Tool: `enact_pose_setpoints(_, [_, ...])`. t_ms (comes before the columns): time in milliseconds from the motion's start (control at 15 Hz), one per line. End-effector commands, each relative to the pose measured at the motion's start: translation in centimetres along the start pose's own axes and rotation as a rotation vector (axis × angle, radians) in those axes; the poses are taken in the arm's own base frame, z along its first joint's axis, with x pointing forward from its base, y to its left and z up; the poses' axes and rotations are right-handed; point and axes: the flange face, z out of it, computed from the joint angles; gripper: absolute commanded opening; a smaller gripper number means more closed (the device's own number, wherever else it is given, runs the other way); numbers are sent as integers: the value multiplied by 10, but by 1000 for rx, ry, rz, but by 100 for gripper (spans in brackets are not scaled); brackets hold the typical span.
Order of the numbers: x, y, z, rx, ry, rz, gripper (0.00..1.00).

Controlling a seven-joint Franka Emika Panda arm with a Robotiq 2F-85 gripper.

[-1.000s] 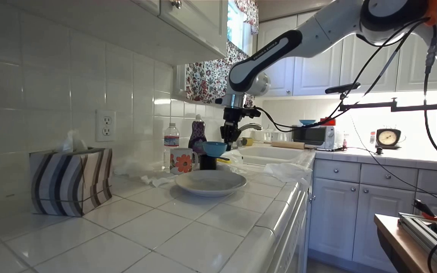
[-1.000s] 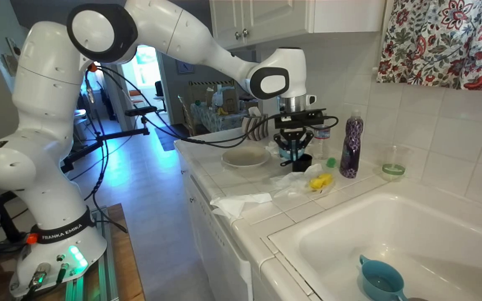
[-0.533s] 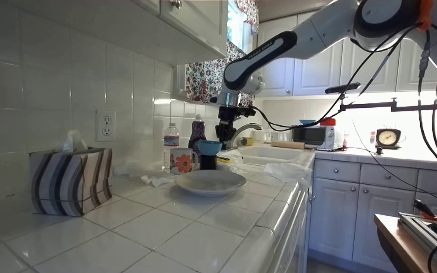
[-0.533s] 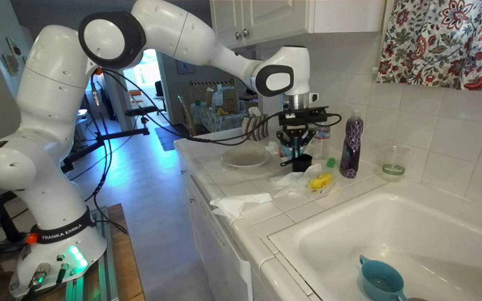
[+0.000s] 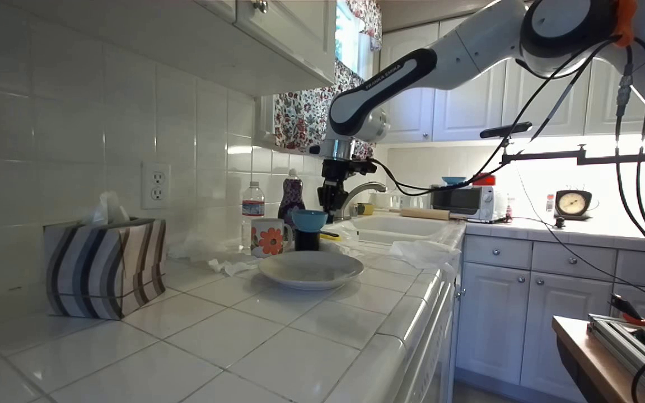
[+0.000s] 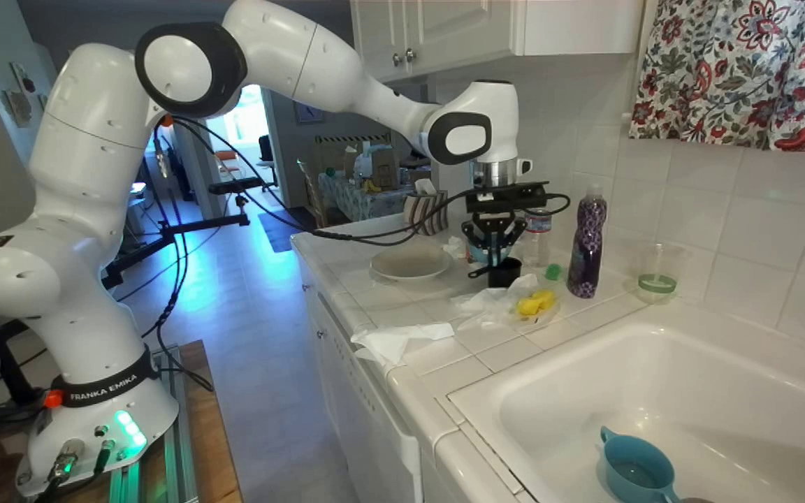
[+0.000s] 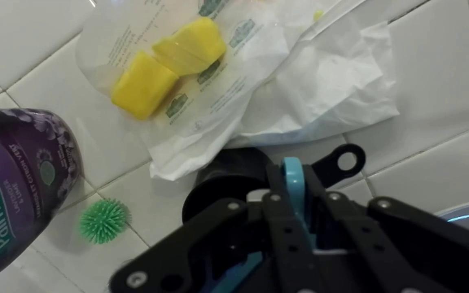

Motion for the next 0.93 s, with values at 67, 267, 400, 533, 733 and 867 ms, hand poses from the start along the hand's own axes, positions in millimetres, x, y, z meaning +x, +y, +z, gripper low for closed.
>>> enact_pose_setpoints(67, [8,10,-1,-24,12,-8,3])
enact_pose_setpoints(267, [10,13,-4,-33,17,-14,3])
enact_pose_setpoints(400, [12,17,-7,-42,21,-15,3])
enact_pose_setpoints(533, [14,22,-9,-49,25,-16,3])
enact_pose_setpoints(733, [19,28,-11,-59,33,-22,3])
enact_pose_setpoints(867, [24,31,-11,-61,38,-28,3])
